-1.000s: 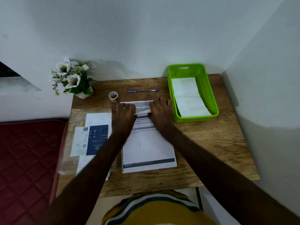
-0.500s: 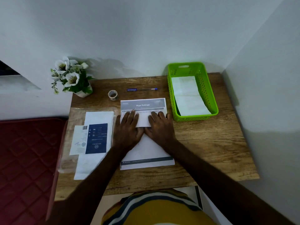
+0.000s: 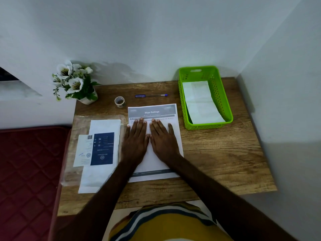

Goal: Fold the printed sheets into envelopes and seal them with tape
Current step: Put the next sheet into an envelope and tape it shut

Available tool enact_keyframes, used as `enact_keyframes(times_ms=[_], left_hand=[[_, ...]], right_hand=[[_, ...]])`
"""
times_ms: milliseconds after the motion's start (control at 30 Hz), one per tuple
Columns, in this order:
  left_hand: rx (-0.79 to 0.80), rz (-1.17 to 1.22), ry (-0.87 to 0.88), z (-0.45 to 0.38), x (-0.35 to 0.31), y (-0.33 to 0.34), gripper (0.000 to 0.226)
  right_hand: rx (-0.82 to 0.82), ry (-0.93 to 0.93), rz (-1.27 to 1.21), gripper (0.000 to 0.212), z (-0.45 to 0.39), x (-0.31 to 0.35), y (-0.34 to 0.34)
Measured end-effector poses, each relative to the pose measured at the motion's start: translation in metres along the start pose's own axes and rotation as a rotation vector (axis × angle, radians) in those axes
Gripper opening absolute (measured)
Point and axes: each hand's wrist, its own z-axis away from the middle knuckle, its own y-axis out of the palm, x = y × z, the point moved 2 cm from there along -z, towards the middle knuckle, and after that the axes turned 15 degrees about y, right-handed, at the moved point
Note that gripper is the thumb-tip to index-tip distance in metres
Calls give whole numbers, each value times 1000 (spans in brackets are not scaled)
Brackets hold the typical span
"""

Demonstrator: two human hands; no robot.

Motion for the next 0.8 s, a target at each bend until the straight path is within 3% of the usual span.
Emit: enact_keyframes(times_ms=[300,500,800], left_hand=[[-4,48,-12,1,6,7,62],[-29,104,-11,1,2,3,62],[8,296,-85,-16,19,-16,75]], right_hand=[[-13,222,-53,70,9,-43,1],[52,270,-56,76,10,-36,-7],[123,113,-26,73,-16,-30,-38]])
